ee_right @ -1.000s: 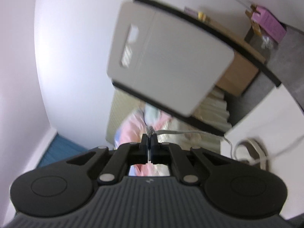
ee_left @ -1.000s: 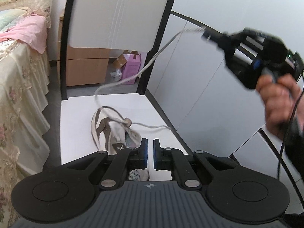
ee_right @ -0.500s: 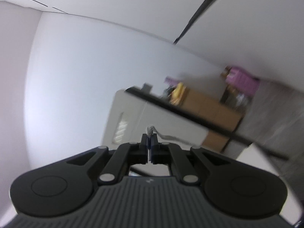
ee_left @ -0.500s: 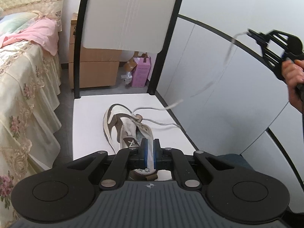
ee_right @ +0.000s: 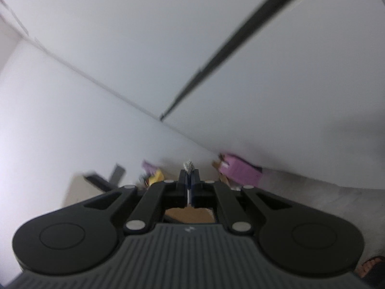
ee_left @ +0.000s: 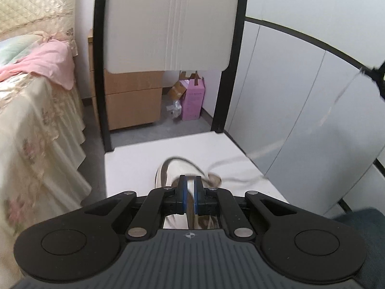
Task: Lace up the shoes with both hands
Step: 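Pull the lace end upward with the right tool while the left tool holds the lace at the sneaker, then open the left tool beside the sneaker while the right tool holds the lace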
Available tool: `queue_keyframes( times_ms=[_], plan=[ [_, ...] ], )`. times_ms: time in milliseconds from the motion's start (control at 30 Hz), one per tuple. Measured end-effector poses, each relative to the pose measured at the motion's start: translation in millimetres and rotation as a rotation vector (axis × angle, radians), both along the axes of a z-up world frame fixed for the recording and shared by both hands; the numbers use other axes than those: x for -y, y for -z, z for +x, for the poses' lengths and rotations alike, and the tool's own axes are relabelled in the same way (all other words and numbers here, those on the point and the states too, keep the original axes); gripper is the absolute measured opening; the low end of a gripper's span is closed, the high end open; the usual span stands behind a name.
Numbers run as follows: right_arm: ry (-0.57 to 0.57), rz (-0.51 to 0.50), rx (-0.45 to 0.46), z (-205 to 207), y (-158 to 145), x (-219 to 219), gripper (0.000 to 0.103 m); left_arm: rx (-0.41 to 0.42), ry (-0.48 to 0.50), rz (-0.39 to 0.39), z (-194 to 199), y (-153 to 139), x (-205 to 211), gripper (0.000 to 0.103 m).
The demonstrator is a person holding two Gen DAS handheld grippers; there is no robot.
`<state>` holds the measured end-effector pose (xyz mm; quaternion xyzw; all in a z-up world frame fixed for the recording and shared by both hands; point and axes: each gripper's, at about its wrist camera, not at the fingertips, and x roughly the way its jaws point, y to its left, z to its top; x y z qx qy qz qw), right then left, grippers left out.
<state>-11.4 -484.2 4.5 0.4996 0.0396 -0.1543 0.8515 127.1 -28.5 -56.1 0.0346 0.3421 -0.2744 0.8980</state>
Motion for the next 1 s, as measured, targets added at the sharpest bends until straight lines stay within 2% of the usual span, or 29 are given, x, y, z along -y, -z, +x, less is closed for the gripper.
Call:
queue_keyframes(
  times_ms=[67,233,333,400,467,533,600,667,733,767,833,900,933,1000],
  plan=[
    [-0.07,0.04,-0.042,16,23,-14,0.004,0.023,0.004,0.024,13,7,9,0.006],
    [-0.346,0.241,-0.118,73,105,-73,0.004,0.053,-0.03,0.043,44,31,25,0.006],
    [-0.533,0.316,-0.165,112,146,-126,0.004,0.057,-0.103,-0.01,56,45,22,0.006],
    [-0.653,0.333,-0.183,134,165,-153,0.004,0.041,-0.131,-0.082,59,54,18,0.006],
    [-0.747,0.338,-0.206,149,182,-172,0.004,0.058,-0.151,-0.1,58,61,13,0.006],
    [-0.8,0.361,-0.211,166,193,-186,0.004,0.043,-0.178,-0.148,58,67,5,0.006],
    [-0.811,0.362,-0.197,167,203,-189,0.004,0.019,-0.192,-0.215,59,70,-7,0.006],
    [-0.806,0.373,-0.182,167,211,-190,0.004,0.023,-0.174,-0.186,57,67,-9,0.006],
    [-0.804,0.377,-0.161,169,211,-187,0.004,0.037,-0.101,-0.152,53,62,-10,0.007],
    [-0.807,0.344,-0.145,169,207,-185,0.004,0.045,-0.062,-0.142,50,60,-10,0.012],
    [-0.811,0.246,-0.111,171,195,-184,0.004,0.072,-0.024,-0.116,42,61,-10,0.057],
    [-0.806,0.165,-0.087,174,196,-180,0.005,0.109,0.019,-0.084,34,61,-8,0.059],
    [-0.799,0.176,-0.097,176,200,-179,0.005,0.126,0.035,-0.077,31,62,-7,0.058],
    [-0.824,0.313,-0.073,186,208,-176,0.005,0.156,0.053,-0.069,27,62,-6,0.057]
  ],
)
